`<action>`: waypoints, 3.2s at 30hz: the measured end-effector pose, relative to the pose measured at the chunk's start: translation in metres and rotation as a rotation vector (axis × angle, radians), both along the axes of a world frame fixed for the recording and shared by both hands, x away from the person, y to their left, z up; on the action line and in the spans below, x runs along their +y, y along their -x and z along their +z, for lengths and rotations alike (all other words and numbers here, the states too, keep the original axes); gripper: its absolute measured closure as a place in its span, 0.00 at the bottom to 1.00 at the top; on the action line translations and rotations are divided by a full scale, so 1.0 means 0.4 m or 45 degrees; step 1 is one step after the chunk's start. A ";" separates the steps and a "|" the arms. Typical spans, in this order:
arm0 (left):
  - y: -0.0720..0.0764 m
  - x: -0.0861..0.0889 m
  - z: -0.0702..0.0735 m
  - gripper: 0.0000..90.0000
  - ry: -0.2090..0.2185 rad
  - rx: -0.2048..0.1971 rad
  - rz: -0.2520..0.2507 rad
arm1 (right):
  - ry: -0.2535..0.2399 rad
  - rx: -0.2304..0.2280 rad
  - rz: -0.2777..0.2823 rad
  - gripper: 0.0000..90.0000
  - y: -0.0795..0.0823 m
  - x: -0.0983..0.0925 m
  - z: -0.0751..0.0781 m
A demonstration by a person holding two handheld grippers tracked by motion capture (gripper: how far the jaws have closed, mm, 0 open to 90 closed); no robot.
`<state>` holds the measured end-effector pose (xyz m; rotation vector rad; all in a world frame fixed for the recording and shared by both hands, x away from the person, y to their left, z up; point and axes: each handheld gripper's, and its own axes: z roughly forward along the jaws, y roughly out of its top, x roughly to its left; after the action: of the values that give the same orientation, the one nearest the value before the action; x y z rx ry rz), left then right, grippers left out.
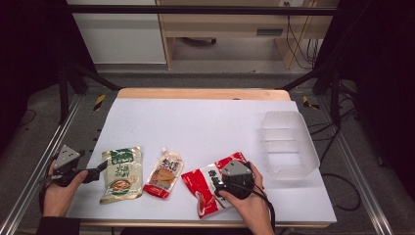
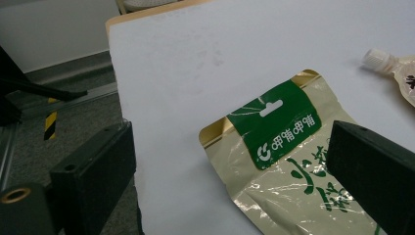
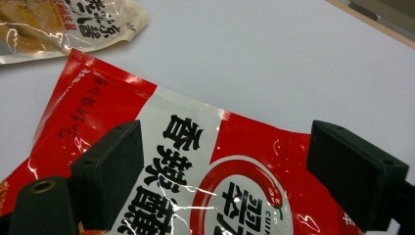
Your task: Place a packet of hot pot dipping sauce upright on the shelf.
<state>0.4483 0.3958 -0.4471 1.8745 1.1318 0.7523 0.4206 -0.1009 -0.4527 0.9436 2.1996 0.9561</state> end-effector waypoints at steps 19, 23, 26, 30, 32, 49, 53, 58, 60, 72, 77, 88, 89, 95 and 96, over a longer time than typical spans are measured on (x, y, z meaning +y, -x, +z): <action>-0.056 0.018 -0.032 0.11 -0.069 0.132 -0.130 | 0.029 0.026 0.006 0.17 0.000 0.004 -0.008; -0.076 0.001 -0.041 0.15 -0.103 0.178 -0.170 | 0.032 0.031 0.013 0.17 0.001 0.007 -0.010; -0.087 -0.004 -0.043 0.15 -0.097 0.191 -0.177 | 0.034 0.034 0.020 0.17 0.001 0.009 -0.011; -0.111 -0.005 -0.050 0.16 -0.054 0.216 -0.195 | 0.036 0.037 0.026 0.18 0.002 0.012 -0.012; -0.116 -0.005 -0.054 0.17 -0.056 0.233 -0.206 | 0.034 0.039 0.025 0.18 0.003 0.013 -0.011; -0.078 -0.016 -0.042 0.40 -0.046 0.266 -0.299 | 0.026 0.026 0.028 0.18 0.003 0.008 -0.005; -0.061 -0.021 -0.033 0.52 -0.066 0.257 -0.309 | 0.029 0.027 0.027 0.18 0.003 0.009 -0.005; -0.065 -0.013 -0.032 0.71 -0.055 0.265 -0.271 | 0.033 0.031 0.038 0.19 0.003 0.011 -0.006; -0.069 -0.011 -0.031 0.76 -0.074 0.270 -0.263 | 0.035 0.030 0.041 0.19 0.003 0.011 -0.006; -0.076 -0.008 -0.014 1.00 -0.084 0.285 -0.227 | 0.031 0.014 0.041 0.19 0.005 0.012 -0.002; -0.046 -0.001 0.032 1.00 -0.070 0.226 -0.217 | 0.019 0.006 0.042 0.19 0.005 0.010 0.000; 0.018 -0.022 0.147 1.00 -0.077 0.115 -0.262 | 0.002 0.008 0.048 0.19 0.007 0.010 0.002; 0.025 -0.030 0.163 1.00 -0.084 0.103 -0.273 | 0.001 0.009 0.048 0.19 0.007 0.009 0.002; 0.049 -0.058 0.209 1.00 -0.114 0.059 -0.314 | 0.001 0.008 0.049 0.19 0.008 0.008 0.003; 0.053 -0.061 0.216 1.00 -0.123 0.055 -0.326 | 0.001 0.008 0.048 0.19 0.008 0.008 0.003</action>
<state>0.4271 0.3714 -0.3608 2.0767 0.8723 0.6327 0.4176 -0.0979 -0.4514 0.9088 2.2302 0.9712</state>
